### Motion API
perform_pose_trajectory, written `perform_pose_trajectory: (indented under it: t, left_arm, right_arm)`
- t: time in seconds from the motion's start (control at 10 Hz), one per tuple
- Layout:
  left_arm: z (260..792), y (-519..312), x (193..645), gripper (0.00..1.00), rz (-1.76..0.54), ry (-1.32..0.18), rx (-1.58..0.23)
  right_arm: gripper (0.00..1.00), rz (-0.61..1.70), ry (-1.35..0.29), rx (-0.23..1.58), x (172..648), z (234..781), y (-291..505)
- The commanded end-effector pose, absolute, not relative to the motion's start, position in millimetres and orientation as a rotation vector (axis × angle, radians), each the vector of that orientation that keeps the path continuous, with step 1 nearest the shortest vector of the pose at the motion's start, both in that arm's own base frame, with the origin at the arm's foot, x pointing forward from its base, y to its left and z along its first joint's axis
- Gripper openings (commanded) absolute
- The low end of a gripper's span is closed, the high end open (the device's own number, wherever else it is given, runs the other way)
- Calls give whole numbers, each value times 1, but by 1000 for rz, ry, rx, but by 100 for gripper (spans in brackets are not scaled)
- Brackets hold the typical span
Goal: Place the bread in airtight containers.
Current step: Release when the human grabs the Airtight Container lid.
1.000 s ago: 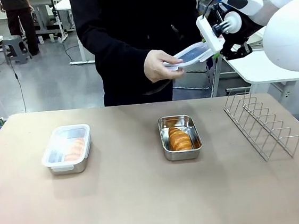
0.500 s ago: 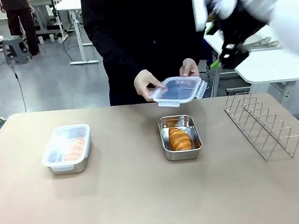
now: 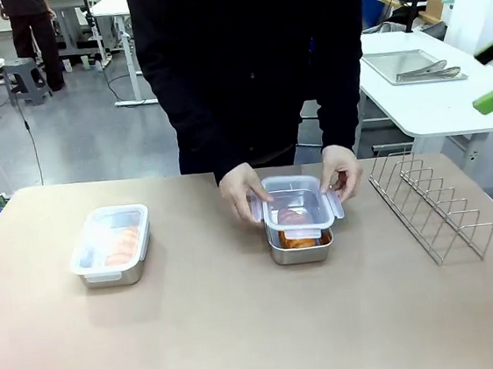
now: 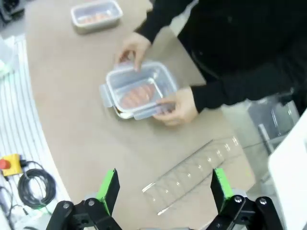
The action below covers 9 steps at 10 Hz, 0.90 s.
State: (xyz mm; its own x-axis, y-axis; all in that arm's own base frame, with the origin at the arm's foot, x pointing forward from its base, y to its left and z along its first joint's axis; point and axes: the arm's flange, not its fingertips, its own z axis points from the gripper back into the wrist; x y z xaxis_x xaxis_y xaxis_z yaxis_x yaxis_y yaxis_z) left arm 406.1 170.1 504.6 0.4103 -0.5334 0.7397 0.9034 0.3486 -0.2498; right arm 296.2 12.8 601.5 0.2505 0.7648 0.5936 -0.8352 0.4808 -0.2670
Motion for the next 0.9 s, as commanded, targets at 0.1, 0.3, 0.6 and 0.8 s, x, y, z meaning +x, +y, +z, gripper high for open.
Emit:
perform_pose_trajectory:
  t: [0.1,0.3,0.6,0.8]
  left_arm:
    - [507,168,404,100,-1021,-609,-717]
    - [507,168,404,100,-1021,-609,-717]
    - [507,168,404,100,-1021,-609,-717]
    - [507,168,404,100,-1021,-609,-717]
  right_arm:
    - [100,912,-761,200,296,558,-17]
    - [100,831,-796,259,284,538,-38]
    - [100,787,-930,322,273,523,-55]
    - [100,771,-859,304,305,578,-74]
